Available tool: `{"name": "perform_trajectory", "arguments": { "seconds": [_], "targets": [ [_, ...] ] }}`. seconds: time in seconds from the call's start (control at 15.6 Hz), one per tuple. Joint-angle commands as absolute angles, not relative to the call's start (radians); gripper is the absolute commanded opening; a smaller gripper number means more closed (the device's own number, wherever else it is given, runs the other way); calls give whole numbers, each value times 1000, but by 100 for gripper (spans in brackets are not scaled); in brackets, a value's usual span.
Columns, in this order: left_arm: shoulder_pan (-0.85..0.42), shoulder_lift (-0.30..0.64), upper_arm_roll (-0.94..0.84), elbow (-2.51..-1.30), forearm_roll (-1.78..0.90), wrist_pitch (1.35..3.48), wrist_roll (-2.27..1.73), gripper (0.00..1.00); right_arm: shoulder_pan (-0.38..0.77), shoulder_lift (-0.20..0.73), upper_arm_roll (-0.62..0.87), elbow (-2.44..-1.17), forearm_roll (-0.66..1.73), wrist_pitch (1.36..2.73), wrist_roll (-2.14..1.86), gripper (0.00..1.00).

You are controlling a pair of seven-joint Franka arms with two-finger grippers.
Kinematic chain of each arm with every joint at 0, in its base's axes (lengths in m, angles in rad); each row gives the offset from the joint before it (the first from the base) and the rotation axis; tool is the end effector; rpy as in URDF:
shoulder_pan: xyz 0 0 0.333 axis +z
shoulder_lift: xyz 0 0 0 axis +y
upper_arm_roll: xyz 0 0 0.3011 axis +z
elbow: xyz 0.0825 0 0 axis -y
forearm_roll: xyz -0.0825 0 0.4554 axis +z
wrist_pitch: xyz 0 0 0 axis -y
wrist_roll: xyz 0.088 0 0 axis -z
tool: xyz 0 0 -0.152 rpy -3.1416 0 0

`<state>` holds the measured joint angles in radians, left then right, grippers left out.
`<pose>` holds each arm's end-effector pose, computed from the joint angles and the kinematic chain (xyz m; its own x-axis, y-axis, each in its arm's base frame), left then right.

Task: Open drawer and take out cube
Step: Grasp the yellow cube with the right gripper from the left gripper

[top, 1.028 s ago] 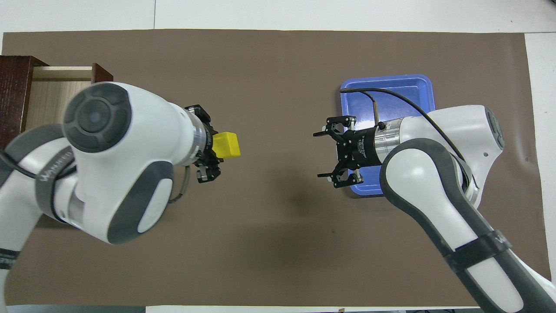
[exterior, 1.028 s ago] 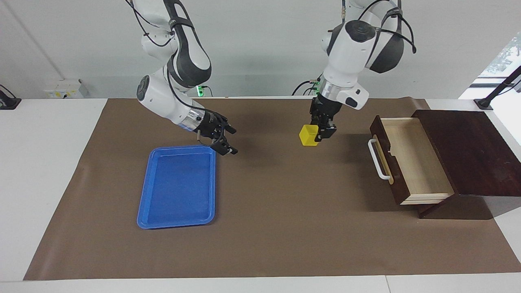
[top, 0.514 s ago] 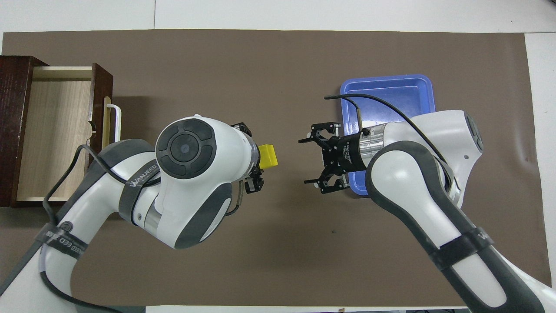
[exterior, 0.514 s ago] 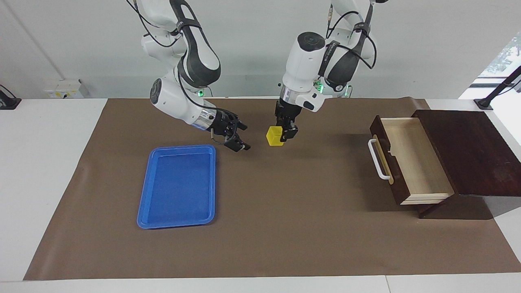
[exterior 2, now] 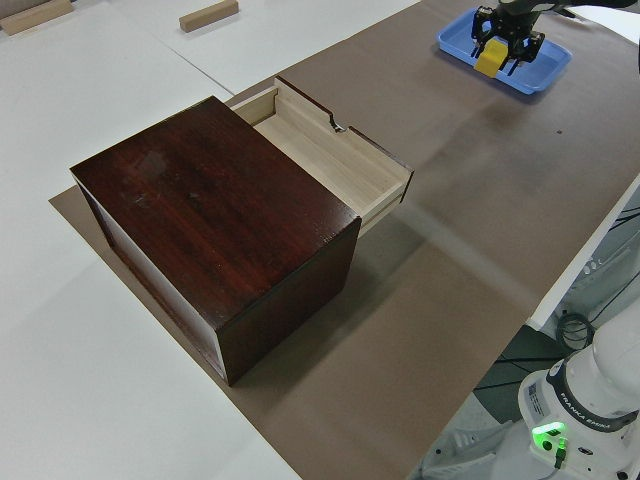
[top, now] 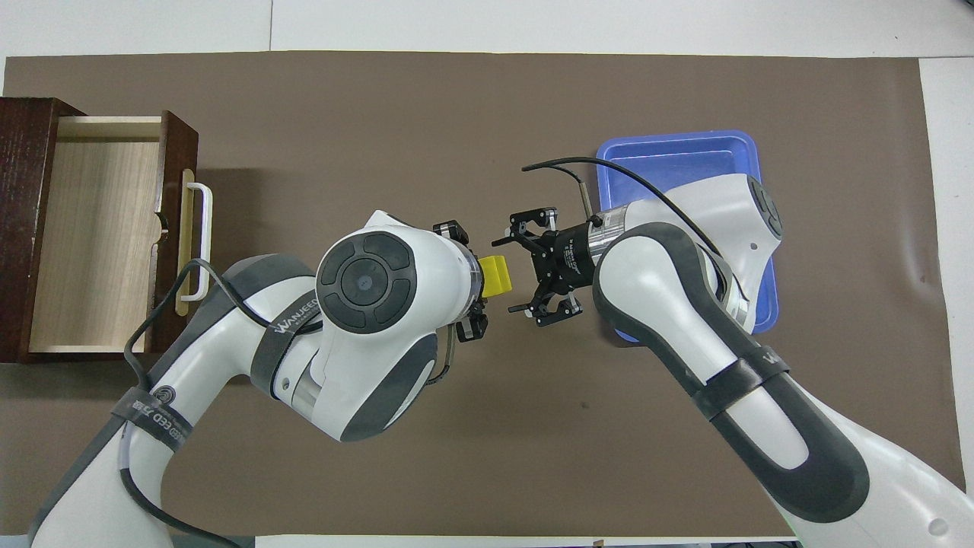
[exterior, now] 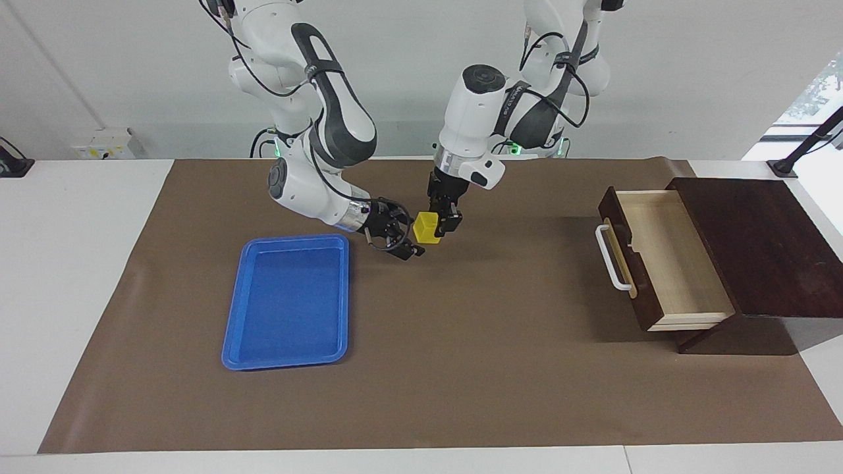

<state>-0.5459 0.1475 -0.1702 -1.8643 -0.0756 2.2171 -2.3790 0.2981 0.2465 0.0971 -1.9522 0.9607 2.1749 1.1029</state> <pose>0.5186 -0.4552 0.3698 -0.1246 0.9695 -0.2113 0.9871 0.1427 0.0730 0.5985 0.3157 0.2782 0.2303 -0.6674 -0.7082 -0.9685 -0.2281 -0.1000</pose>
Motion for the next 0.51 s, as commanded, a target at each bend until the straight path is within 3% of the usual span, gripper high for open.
{"name": "perform_trajectory", "arguments": {
  "seconds": [0.0, 0.45],
  "targets": [
    [-568, 114, -152, -1917, -91, 2244, -2381, 0, 330, 262, 98, -1927, 994, 2183, 1094, 100],
    [-569, 110, -152, -1933, -91, 2255, -2375, 0, 328, 264, 97, -1927, 994, 2178, 1094, 100]
  ]
}}
